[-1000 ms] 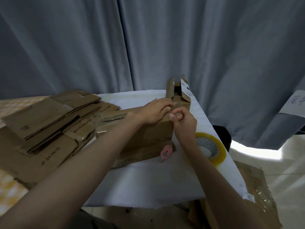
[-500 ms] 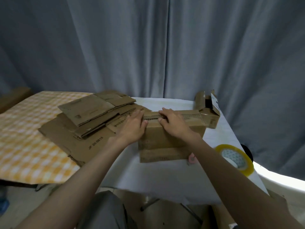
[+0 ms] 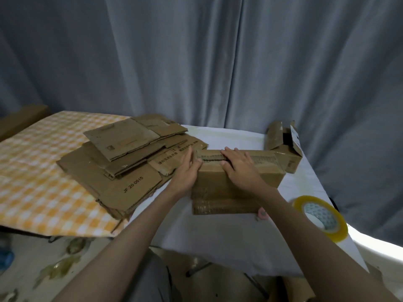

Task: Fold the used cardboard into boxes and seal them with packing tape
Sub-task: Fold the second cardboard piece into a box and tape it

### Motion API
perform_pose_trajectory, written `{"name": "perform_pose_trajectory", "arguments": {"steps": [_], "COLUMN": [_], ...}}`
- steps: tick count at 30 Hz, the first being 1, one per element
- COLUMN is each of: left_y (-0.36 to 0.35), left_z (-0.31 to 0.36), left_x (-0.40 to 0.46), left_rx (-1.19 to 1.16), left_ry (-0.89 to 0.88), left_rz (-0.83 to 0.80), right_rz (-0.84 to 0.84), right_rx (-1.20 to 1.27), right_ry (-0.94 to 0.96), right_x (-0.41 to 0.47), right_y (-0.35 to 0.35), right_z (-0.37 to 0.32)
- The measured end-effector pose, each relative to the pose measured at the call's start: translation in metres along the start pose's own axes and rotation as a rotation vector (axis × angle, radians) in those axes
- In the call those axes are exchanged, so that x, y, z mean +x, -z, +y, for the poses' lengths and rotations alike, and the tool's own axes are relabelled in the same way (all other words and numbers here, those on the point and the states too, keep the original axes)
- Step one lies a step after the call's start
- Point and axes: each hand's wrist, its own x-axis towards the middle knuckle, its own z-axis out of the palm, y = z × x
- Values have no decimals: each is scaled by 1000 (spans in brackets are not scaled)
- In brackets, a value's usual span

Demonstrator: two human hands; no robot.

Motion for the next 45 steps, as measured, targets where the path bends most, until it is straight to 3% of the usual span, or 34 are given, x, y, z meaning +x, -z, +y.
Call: {"name": "perform_pose_trajectory", "arguments": {"steps": [2,4,6,9,11,14,19,22,25,28,33,41,45], "left_y": [15,25,27,32,40,40,26,25,32,44,54,44,52], "left_z": [1,6,12,15,11,0,-10,-7,-5,-5,-16,-15,-17], "left_x": [11,22,34,51,57,56,51,47,42,33,22,14,14], "left_rx": [143,324,506,632,555,256,-79,129,382,344,276,325,371], "left_ry": [-67,-244,-407,-410,-324,-177,-21,-63,-246,-401,-342,-411,-396], "left_rz": [44,70,-7,-129,-144,-143,-28,-41,-37,-100,-259,-159,-242], "right_rz": [8,13,13,9,5,15,8,4,-1,1,-5,-13,-20], "right_rx": [-6,-13,-13,-15,-21,-42,-52,-53,-50,-51,-59,-63,-55], "right_ry": [10,19,23,31,32,34,28,26,24,21,16,15,20], "right_x": [-1,-2,-3,-2,-1,-2,-1,-2,-3,-2,-2,-2,-3], "right_y": [-2,-3,-2,-1,-1,-1,-2,0,1,1,-1,1,1], "right_z": [1,2,2,1,1,2,1,1,0,0,-1,-2,-4]}}
